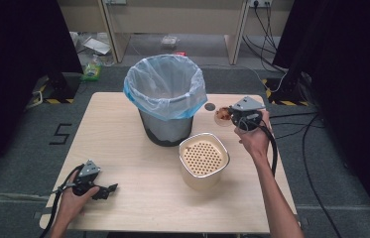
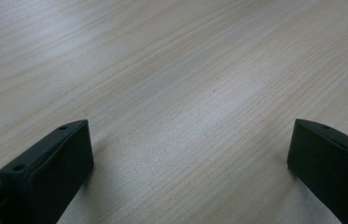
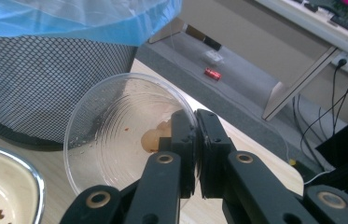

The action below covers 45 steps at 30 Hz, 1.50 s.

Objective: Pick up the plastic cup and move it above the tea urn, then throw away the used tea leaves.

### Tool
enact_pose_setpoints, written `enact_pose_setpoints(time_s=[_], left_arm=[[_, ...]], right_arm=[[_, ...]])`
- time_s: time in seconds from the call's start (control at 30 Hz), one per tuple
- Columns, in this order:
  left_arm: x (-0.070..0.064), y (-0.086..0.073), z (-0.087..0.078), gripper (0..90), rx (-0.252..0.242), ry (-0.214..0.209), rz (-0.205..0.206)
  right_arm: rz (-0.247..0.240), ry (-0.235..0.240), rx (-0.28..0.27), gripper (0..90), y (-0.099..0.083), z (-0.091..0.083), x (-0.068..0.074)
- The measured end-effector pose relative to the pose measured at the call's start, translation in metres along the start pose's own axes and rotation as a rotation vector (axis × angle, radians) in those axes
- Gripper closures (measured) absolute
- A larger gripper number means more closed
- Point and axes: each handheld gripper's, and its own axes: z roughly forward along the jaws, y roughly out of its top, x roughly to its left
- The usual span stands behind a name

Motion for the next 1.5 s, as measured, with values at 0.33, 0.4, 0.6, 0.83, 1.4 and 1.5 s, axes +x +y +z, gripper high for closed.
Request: enact_pose_setpoints(time_s=[0.33, 0.4, 0.6, 0.83, 1.4, 1.5], left_arm=[[0.000, 0.000, 0.000, 0.0, 0.000, 0.000, 0.000], [0.000, 0.000, 0.000, 0.0, -0.001, 0.000, 0.000], [0.000, 0.000, 0.000, 0.0, 0.000, 0.000, 0.000], [0.000, 0.000, 0.000, 0.0, -0.001, 0.001, 0.000], [0.000, 0.000, 0.000, 0.0, -0.001, 0.002, -0.002], [0.000, 0.000, 0.000, 0.0, -0.001, 0.002, -0.002]], right_arm=[[-0.043, -0.008, -0.047, 86.8, 0.002, -0.014, 0.012], [-0.057, -0.016, -0.064, 86.8, 0.003, -0.018, 0.016], [-0.116, -0.049, -0.118, 86.8, 0.003, -0.027, 0.027], [-0.266, -0.151, -0.206, 87.0, -0.001, -0.042, 0.049], [-0.785, -0.461, -0.315, 87.6, -0.026, -0.043, 0.121], [-0.800, -0.462, -0.330, 87.6, -0.028, -0.042, 0.124]])
